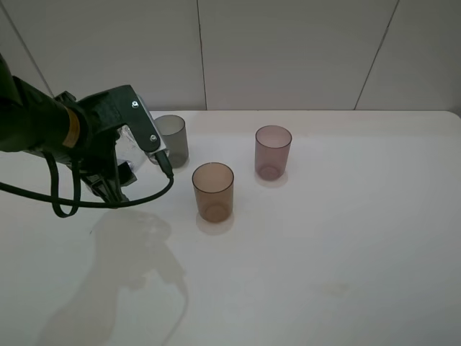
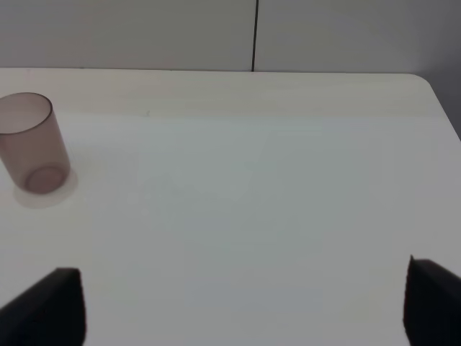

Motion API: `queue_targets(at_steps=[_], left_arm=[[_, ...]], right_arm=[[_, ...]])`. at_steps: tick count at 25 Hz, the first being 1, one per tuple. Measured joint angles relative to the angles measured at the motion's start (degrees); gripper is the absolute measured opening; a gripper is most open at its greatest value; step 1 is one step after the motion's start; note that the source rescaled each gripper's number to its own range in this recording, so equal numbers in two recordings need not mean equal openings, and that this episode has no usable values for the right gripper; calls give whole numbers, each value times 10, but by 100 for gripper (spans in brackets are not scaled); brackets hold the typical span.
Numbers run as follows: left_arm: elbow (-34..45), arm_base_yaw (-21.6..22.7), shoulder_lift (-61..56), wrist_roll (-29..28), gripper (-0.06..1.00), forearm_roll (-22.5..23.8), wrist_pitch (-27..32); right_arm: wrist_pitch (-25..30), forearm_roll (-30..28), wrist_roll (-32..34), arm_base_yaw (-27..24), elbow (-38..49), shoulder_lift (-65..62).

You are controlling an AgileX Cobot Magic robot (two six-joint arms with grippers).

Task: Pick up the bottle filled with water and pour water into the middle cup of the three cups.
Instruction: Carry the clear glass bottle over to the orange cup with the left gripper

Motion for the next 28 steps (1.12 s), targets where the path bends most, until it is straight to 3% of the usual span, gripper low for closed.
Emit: queue_targets(at_steps=[16, 28], left_arm=[[-97, -104, 89, 1, 0, 51, 160], [-101, -117, 95, 1, 0, 120, 185]], right_arm=[[0, 0, 0, 0, 0, 0], [0, 0, 0, 0, 0, 0]])
